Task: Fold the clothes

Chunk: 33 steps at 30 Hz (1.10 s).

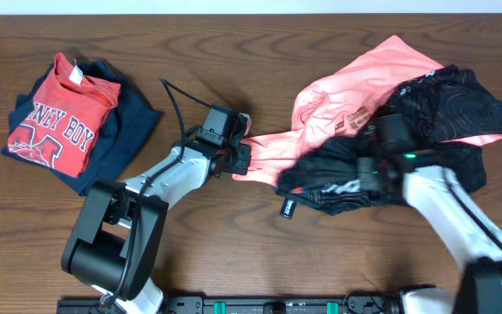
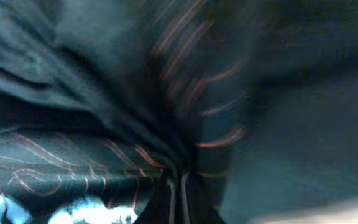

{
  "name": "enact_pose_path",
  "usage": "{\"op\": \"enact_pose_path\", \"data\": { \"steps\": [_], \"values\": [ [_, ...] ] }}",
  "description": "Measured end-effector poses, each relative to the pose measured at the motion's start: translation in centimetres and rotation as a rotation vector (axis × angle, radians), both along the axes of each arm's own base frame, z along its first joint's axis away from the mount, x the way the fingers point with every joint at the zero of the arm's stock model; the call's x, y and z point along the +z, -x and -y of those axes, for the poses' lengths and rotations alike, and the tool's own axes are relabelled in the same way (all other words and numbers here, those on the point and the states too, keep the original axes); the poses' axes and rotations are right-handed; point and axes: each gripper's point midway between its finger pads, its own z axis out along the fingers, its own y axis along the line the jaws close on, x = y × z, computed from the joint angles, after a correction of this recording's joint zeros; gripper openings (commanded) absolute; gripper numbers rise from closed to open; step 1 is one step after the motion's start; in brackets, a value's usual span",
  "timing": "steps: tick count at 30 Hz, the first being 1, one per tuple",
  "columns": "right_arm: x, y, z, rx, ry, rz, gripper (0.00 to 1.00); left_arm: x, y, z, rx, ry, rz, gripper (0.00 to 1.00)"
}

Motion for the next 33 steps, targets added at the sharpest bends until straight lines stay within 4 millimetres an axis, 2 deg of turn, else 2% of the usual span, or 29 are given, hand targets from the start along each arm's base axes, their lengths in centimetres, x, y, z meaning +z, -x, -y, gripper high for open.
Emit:
{"op": "enact_pose_path", "data": {
  "steps": [2, 4, 6, 9, 10, 11, 13, 15, 16, 17, 18, 21, 23, 26, 29, 33],
  "values": [
    [2.9, 0.3, 3.8, -0.132, 0.078, 0.045, 0.02, -0.1, 0.1, -0.3, 0.006, -0.004, -0.011, 0.06],
    [6.2, 1.4, 8.3, -0.305, 0.164, 0.093, 0.02, -0.4, 0.4, -1.1, 0.029, -0.014, -0.042, 0.06],
    [9.4, 4.1, 13.6, -0.541, 0.252, 0.137, 0.04, -0.8, 0.8, -2.6, 0.082, -0.034, -0.086, 0.06],
    [12.1, 9.1, 20.0, -0.875, 0.322, 0.191, 0.16, -1.0, 0.6, -5.2, 0.164, -0.046, -0.127, 0.06],
    [12.4, 10.3, 21.1, -0.948, 0.336, 0.199, 0.17, -1.0, 0.5, -6.0, 0.189, -0.048, -0.136, 0.06],
    [12.7, 12.5, 22.8, -1.057, 0.345, 0.199, 0.17, -1.0, 0.3, -7.4, 0.232, -0.049, -0.150, 0.06],
    [12.5, 14.7, 24.3, -1.170, 0.334, 0.197, 0.22, -0.9, 0.2, -9.2, 0.283, -0.057, -0.162, 0.06],
    [12.2, 15.8, 25.2, -1.244, 0.287, 0.215, 0.24, -0.7, 0.1, -11.4, 0.343, -0.070, -0.173, 0.06],
    [12.0, 15.7, 25.6, -1.255, 0.243, 0.241, 0.25, -0.6, 0.2, -12.1, 0.363, -0.073, -0.176, 0.06],
    [12.0, 15.1, 25.8, -1.235, 0.199, 0.269, 0.26, -0.3, 0.3, -12.8, 0.383, -0.077, -0.179, 0.06],
    [11.9, 13.6, 25.6, -1.175, 0.129, 0.309, 0.26, 0.0, 0.4, -13.3, 0.399, -0.078, -0.180, 0.06],
    [12.1, 9.0, 23.7, -0.940, -0.051, 0.392, 0.25, 1.1, 1.0, -13.7, 0.429, -0.076, -0.188, 0.06],
    [12.1, 6.4, 21.1, -0.767, -0.156, 0.404, 0.25, 1.6, 1.8, -13.6, 0.432, -0.079, -0.206, 0.06],
    [11.8, 3.7, 16.1, -0.524, -0.268, 0.374, 0.22, 1.6, 3.2, -13.7, 0.444, -0.090, -0.261, 0.06],
    [11.1, 1.7, 11.6, -0.318, -0.332, 0.318, 0.15, 1.4, 4.4, -13.8, 0.452, -0.103, -0.310, 0.06],
    [8.7, 0.1, 7.9, -0.165, -0.356, 0.210, 0.09, 1.4, 4.6, -13.8, 0.460, -0.103, -0.320, 0.06]
  ]
}}
